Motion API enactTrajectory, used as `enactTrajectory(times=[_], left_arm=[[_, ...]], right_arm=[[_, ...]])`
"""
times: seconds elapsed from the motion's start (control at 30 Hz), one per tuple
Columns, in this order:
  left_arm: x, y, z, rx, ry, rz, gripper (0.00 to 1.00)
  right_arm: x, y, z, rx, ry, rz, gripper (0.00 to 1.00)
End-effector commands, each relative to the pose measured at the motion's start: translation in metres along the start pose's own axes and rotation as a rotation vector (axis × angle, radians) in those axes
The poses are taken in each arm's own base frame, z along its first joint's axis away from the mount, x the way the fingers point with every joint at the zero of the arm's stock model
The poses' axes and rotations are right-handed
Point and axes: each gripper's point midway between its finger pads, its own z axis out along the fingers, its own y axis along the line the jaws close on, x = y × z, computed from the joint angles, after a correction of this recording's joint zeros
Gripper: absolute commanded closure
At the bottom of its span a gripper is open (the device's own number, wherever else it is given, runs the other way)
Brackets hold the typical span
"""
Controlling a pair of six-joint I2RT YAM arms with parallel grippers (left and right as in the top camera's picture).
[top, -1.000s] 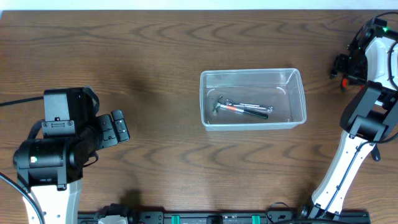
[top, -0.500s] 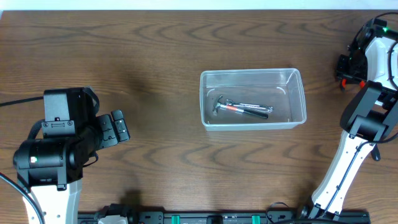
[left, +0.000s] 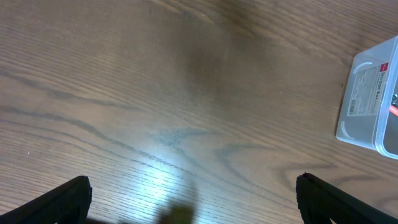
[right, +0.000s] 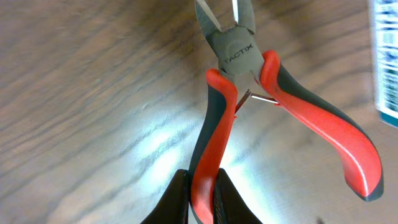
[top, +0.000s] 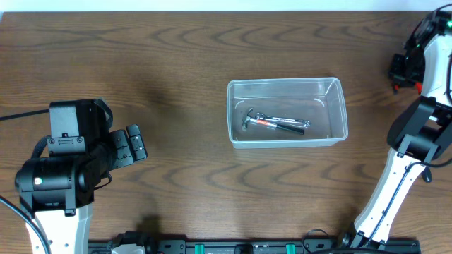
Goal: Pack container
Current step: 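Lift the pliers and carry them into the clear container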
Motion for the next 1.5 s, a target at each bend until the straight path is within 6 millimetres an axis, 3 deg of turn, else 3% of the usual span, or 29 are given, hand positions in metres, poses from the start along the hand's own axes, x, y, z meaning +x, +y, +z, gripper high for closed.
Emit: enactTrajectory(times=[0.0, 0.23, 0.47, 0.8, 0.93, 1.07, 1.23, 1.47], left_arm=[[-0.003, 0.001, -0.003, -0.003, -0.012, -0.016, 0.02], [-0.003, 0.001, -0.003, -0.003, -0.013, -0.016, 0.02], [-0.005, 0.000, -0.003, -0.001, -0.019, -0.016, 0.02], [-0.005, 0.000, -0.003, -0.001, -0.019, -0.016, 0.02], [-0.005, 0.000, -0.003, -0.001, -0.019, -0.016, 0.02], [-0.005, 0.001, -0.003, -0.002, -0.018, -0.016, 0.02], [-0.003, 0.001, -0.003, -0.003, -0.013, -0.016, 0.02], [-0.003, 0.001, -0.003, -0.003, -0.012, -0.016, 0.02]], right_arm=[[-0.013, 0.000, -0.083, -0.025, -0.169, 0.007, 0.96], [0.012, 0.029, -0.188, -0.102, -0.324, -0.080, 0.96], [0.075, 0.092, -0.279, -0.117, -0.463, -0.426, 0.94], [0.176, 0.197, -0.329, -0.254, -0.511, -0.837, 0.94], [0.211, 0.238, -0.322, -0.313, -0.458, -0.958, 0.94], [0.249, 0.264, -0.282, -0.299, -0.292, -1.063, 0.94], [0.262, 0.268, -0.224, -0.211, -0.145, -1.110, 0.93], [0.271, 0.266, -0.164, -0.174, -0.041, -1.264, 0.93]])
